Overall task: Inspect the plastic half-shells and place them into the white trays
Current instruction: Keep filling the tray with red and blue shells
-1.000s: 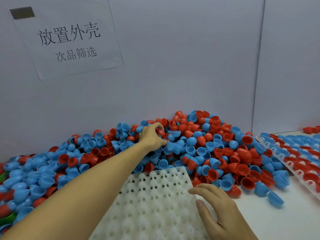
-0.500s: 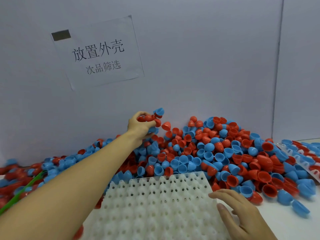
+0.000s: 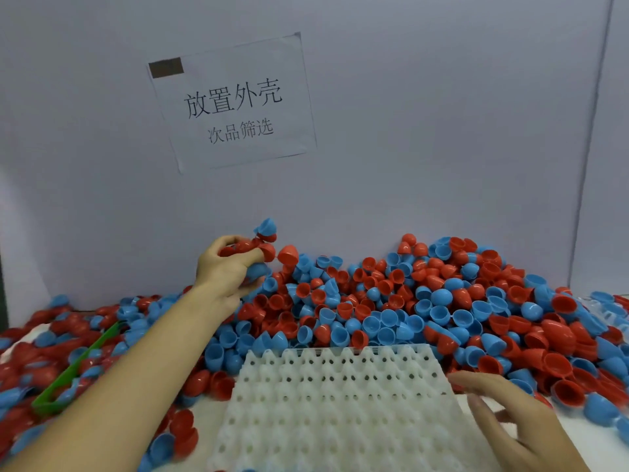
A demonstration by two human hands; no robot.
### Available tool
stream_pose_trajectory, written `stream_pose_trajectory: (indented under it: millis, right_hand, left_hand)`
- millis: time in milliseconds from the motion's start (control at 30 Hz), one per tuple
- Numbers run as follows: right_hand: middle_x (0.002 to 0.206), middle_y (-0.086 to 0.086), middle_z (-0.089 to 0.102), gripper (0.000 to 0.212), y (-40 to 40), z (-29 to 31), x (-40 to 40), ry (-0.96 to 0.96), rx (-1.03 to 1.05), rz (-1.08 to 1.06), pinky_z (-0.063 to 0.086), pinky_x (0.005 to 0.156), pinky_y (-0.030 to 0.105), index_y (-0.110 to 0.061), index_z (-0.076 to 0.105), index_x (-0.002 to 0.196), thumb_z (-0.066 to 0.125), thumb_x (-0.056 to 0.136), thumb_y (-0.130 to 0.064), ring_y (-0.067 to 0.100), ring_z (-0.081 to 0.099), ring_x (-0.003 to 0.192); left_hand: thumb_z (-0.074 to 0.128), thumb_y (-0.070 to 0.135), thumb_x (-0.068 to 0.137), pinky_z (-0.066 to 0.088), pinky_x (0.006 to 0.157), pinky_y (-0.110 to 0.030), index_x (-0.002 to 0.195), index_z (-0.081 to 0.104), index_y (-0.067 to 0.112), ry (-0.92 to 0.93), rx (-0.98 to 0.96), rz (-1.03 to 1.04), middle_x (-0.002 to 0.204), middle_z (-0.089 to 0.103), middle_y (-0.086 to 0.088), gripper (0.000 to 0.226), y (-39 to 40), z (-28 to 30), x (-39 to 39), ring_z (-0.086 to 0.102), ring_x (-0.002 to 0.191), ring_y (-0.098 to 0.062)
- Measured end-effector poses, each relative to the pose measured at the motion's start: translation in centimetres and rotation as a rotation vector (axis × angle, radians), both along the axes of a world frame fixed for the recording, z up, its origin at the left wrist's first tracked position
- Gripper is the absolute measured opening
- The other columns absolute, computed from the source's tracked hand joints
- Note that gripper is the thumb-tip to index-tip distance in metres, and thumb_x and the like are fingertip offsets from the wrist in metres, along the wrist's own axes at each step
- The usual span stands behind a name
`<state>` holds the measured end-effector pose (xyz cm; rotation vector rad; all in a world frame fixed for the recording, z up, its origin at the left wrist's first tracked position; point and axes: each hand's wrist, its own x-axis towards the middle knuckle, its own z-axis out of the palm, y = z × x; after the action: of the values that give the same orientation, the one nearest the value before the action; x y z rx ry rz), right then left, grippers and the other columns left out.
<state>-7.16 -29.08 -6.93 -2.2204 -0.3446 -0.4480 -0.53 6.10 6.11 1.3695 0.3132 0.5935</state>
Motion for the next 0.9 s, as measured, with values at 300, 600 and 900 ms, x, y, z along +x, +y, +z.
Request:
stream_pose_trajectory:
  millis: [300, 600, 900]
  right_hand:
    - [0.094, -0.025, 0.069, 0.020, 4.2, 13.4, -0.2, -0.003, -0.198, 0.191, 0.055, 0.082, 0.024, -0.058, 0.055, 0.105, 0.050, 0.090, -0.045, -0.004, 0.066, 0.091]
    - [0.093, -0.031, 0.064, 0.018, 11.7, 15.4, -3.5, -0.041, -0.240, 0.369, 0.050, 0.070, 0.012, -0.058, 0.056, 0.101, 0.048, 0.087, -0.050, -0.019, 0.057, 0.093]
    - [0.131, -0.024, 0.032, 0.037, 15.3, 10.8, -1.7, -0.249, -0.358, 0.336, 0.045, 0.086, 0.020, -0.053, 0.050, 0.116, 0.065, 0.093, -0.028, 0.000, 0.041, 0.114]
  left_hand:
    - [0.084, 0.017, 0.057, 0.056, 0.057, -0.030, 0.106, 0.067, 0.020, -0.121, -0.164, -0.111, 0.110, 0.068, -0.011, 0.052, 2.5, -1.0, -8.4, 0.068, 0.093, -0.022]
    - [0.084, 0.005, 0.074, 0.055, 0.056, -0.027, 0.104, 0.067, 0.023, -0.036, -0.084, -0.045, 0.114, 0.066, -0.009, 0.038, 1.3, -3.4, -7.6, 0.069, 0.089, -0.022]
    - [0.089, 0.007, 0.069, 0.055, 0.054, -0.027, 0.085, 0.071, 0.031, 0.068, 0.014, -0.290, 0.096, 0.070, -0.004, 0.034, -3.0, -4.6, -7.1, 0.072, 0.083, -0.024]
